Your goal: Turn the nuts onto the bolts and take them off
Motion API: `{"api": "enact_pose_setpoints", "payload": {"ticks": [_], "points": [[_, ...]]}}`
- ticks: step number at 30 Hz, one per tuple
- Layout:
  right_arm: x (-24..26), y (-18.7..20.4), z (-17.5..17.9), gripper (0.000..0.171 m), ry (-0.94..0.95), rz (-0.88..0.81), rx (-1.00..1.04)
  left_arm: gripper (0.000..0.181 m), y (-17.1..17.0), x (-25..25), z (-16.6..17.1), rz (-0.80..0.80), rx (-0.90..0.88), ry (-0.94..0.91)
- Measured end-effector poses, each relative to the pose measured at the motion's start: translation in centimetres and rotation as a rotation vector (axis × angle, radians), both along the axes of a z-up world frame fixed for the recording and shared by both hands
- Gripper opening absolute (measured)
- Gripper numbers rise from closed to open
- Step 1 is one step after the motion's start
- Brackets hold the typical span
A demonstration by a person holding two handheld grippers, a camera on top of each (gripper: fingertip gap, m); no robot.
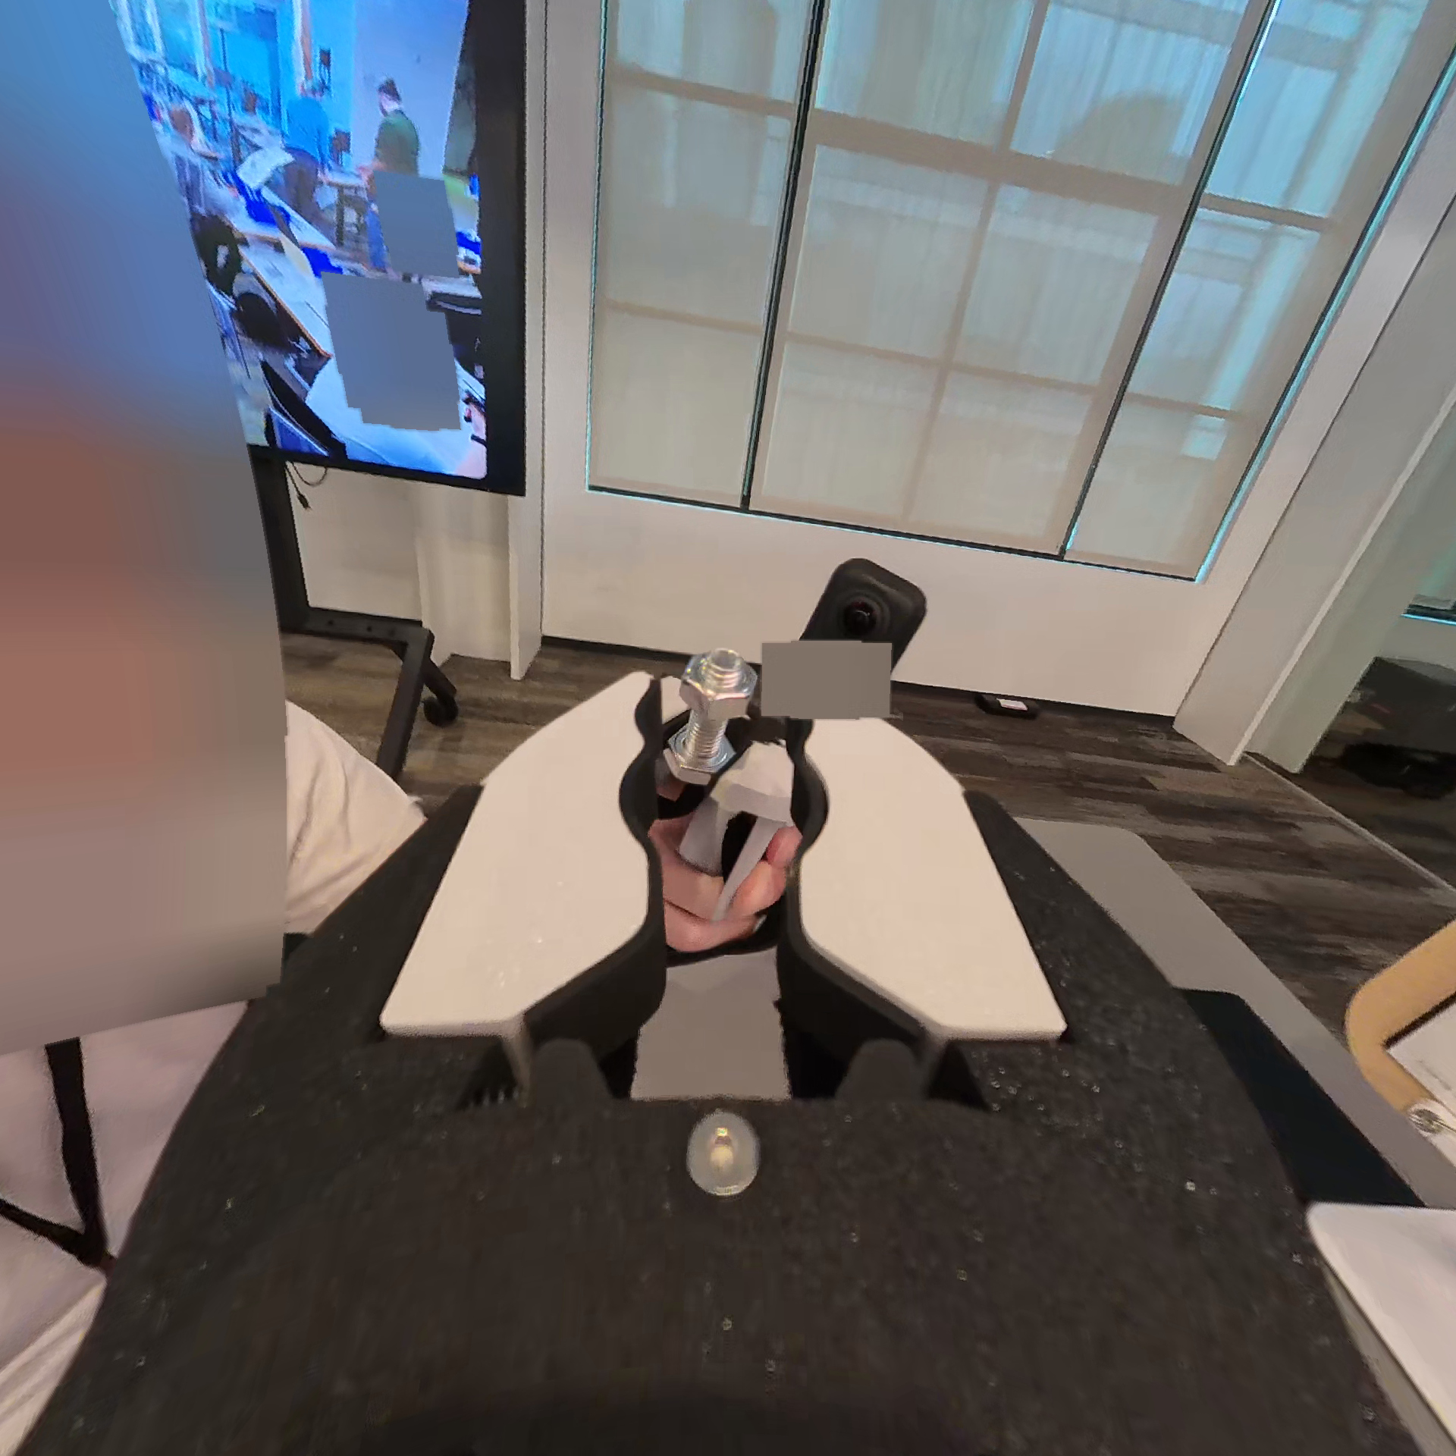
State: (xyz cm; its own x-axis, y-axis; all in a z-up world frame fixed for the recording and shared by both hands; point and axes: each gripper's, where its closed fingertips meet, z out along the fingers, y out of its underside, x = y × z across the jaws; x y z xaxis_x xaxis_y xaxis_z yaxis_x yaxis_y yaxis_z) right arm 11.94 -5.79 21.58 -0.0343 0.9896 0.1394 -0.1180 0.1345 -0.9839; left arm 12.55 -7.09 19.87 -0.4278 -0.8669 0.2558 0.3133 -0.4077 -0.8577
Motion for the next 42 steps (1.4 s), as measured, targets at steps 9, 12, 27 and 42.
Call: {"api": "enact_pose_setpoints", "payload": {"ticks": [9, 12, 27, 42], "points": [[-0.4, -0.2, -0.1, 0.019, 0.002, 0.043, -0.041, 0.018, -0.1, -0.2, 0.1, 0.031, 0.034, 0.002], [-0.5, -0.1, -0.1, 0.017, -0.001, 0.027, -0.045, 0.018, 0.1, -0.1, -0.1, 0.070, 0.056, 0.016], [-0.6, 1.7, -0.7, 0.017, 0.041, -0.404, -0.094, 0.018, 2.7, -0.2, -0.9, 0.532, 0.295, 0.161], [-0.7, -1.8, 0.4, 0.034, 0.083, 0.023, 0.033, 0.018, -1.4, -0.2, -0.1, 0.086, 0.124, 0.063]]}}
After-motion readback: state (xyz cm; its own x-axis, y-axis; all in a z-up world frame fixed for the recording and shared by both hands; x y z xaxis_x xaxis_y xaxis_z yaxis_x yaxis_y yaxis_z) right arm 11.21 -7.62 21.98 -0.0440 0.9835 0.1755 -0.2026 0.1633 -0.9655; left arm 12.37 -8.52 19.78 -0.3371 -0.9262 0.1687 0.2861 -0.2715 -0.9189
